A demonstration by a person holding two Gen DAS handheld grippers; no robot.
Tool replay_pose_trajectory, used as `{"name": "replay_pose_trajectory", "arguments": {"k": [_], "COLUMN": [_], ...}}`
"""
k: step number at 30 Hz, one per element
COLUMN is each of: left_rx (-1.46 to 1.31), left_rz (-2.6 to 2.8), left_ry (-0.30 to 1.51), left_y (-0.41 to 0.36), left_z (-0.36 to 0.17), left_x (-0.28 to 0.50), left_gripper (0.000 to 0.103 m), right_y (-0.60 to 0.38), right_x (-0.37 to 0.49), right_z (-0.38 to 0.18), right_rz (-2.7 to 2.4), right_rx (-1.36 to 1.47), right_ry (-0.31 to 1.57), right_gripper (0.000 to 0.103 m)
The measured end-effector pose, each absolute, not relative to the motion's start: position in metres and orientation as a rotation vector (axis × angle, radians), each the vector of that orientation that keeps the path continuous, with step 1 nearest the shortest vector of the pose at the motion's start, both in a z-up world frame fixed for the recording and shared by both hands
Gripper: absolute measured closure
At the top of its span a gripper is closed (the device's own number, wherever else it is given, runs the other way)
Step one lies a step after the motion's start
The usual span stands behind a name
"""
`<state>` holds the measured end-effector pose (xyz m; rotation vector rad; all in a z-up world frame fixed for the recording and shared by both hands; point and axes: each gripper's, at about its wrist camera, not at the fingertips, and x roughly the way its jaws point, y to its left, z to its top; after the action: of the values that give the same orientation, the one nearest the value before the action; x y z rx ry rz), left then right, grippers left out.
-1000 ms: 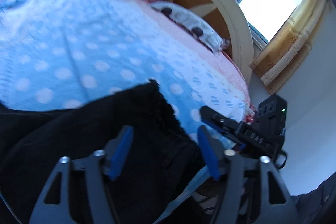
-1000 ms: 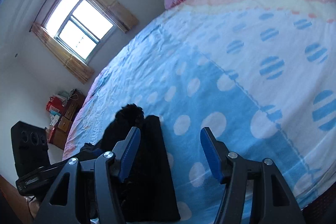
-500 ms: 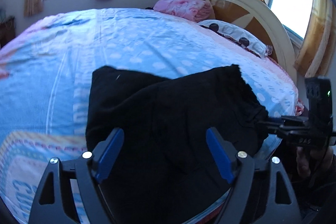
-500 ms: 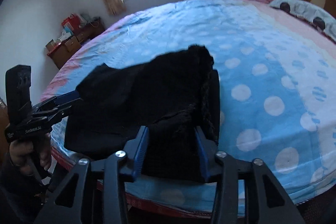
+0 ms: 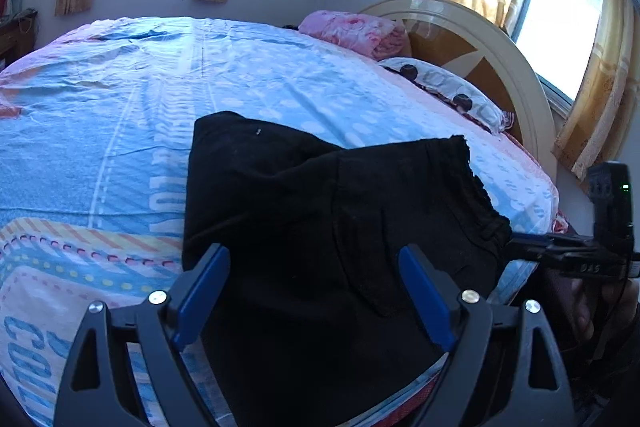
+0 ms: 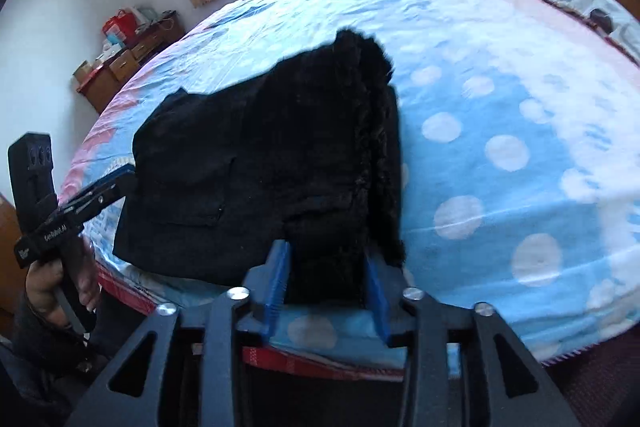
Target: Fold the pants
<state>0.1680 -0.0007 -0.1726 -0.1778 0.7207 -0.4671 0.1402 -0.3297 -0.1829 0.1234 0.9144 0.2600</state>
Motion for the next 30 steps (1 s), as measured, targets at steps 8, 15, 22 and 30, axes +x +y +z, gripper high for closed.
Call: {"name": "replay_pose_trajectory", "arguments": {"k": [8, 15, 22, 30], "left_rx": [-0.157, -0.153, -0.148, -0.158], "left_rz": [-0.422, -0.364, -0.341, -0.335], "left_ry": [0.734, 0.781, 0.751, 0.79], "left_y": [0.001, 0.009, 0.017, 0.019], "left_z": [-0.181, -0.198, -0.187, -0.196], "left_x": [0.172, 0.18, 0.176, 0.182], "left_gripper": [0.01, 0.004, 0.004, 0.004], "right_y": [-0.331, -0.339, -0.333, -0.266], "right_x": [0.161, 0.155, 0.159, 0.222], "right_z": [-0.181, -0.196, -0.162, -0.09], "right_rz": [0.26, 0.187, 0.181, 0.493], "right_rx": [0.204, 0.113, 0.023, 0.062], "right_ry": [0.917, 0.98, 0.987, 0.916], "right_gripper": [0.079, 0.091, 0.079, 0.054]}}
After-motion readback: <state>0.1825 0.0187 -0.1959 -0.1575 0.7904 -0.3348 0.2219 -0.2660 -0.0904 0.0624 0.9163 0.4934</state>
